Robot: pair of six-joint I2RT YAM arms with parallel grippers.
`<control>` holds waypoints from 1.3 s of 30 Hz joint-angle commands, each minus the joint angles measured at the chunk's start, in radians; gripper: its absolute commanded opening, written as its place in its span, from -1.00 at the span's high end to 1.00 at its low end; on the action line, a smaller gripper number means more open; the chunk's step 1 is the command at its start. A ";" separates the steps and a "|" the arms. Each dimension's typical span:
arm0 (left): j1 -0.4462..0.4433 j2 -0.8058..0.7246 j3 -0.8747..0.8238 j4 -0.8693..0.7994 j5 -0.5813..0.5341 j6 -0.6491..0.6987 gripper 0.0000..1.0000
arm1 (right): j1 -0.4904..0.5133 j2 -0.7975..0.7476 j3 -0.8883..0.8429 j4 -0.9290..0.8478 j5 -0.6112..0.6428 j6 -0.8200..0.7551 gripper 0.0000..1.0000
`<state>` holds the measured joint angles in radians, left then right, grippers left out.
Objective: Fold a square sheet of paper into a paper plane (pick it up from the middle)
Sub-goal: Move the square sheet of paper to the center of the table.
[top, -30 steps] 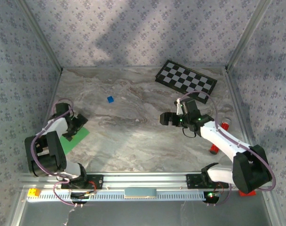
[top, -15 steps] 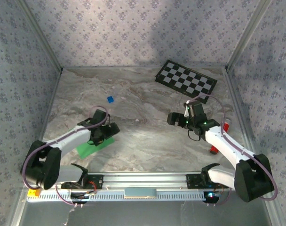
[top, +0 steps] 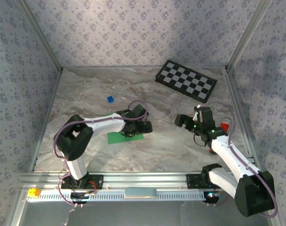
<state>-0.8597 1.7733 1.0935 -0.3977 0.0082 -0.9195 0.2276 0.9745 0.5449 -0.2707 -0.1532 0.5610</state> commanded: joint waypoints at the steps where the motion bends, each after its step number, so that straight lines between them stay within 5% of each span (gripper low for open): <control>1: -0.016 -0.006 0.071 -0.073 -0.008 0.068 -0.98 | -0.028 -0.028 -0.019 -0.038 -0.051 0.012 -0.99; 6: 0.018 -0.049 0.145 -0.178 -0.132 0.166 -0.99 | -0.036 -0.022 -0.014 -0.010 -0.139 -0.007 -0.99; 17: 0.166 0.031 0.158 -0.193 -0.074 0.213 -0.99 | -0.011 0.056 0.033 -0.001 -0.193 -0.027 -0.99; 26: 0.138 0.111 0.119 -0.161 -0.012 0.167 -0.94 | -0.004 0.073 0.024 0.003 -0.177 -0.029 -0.99; 39: -0.015 0.116 0.085 -0.121 -0.013 0.003 -0.94 | -0.018 0.063 0.014 -0.042 -0.149 -0.077 -0.99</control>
<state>-0.8471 1.8793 1.2144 -0.4999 -0.0463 -0.8459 0.2157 1.0500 0.5507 -0.2752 -0.3225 0.5098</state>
